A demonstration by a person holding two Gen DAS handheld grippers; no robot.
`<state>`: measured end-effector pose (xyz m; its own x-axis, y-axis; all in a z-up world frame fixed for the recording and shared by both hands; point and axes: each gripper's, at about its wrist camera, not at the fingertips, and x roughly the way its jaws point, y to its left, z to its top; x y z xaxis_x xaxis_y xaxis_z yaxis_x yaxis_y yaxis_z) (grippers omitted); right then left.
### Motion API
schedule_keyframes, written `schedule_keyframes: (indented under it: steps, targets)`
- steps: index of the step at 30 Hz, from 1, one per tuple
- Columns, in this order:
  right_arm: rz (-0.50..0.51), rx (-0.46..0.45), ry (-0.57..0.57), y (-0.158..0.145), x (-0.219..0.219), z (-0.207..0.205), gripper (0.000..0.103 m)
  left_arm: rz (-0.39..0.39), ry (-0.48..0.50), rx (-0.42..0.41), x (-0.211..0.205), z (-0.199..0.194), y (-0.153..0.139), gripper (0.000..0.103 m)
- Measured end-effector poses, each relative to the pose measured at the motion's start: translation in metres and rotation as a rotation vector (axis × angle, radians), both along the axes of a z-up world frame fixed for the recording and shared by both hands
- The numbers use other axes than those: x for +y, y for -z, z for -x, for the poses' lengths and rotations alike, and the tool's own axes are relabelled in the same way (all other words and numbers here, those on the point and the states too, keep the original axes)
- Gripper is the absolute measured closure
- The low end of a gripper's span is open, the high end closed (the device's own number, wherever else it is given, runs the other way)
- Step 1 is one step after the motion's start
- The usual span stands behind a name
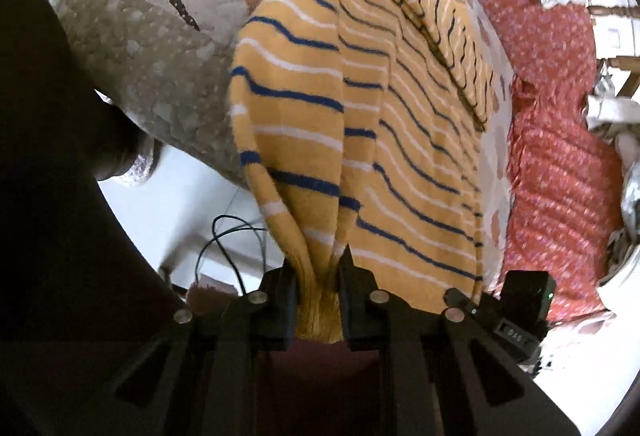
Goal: Fold small clothes
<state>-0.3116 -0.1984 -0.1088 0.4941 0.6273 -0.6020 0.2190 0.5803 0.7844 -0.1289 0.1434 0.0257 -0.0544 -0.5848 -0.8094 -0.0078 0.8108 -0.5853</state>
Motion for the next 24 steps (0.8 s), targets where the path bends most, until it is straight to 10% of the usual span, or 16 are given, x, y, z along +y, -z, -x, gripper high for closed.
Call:
schedule_keyframes:
  steps: [13,24]
  targets:
    - [0.027,-0.259,0.123,-0.080,-0.056,-0.105,0.094,0.114,-0.060,-0.168,-0.055,-0.126,-0.059,0.087]
    - [0.029,-0.243,0.315,-0.083,-0.123,-0.218,0.094,0.041,-0.022,-0.228,-0.141,-0.249,-0.042,0.086]
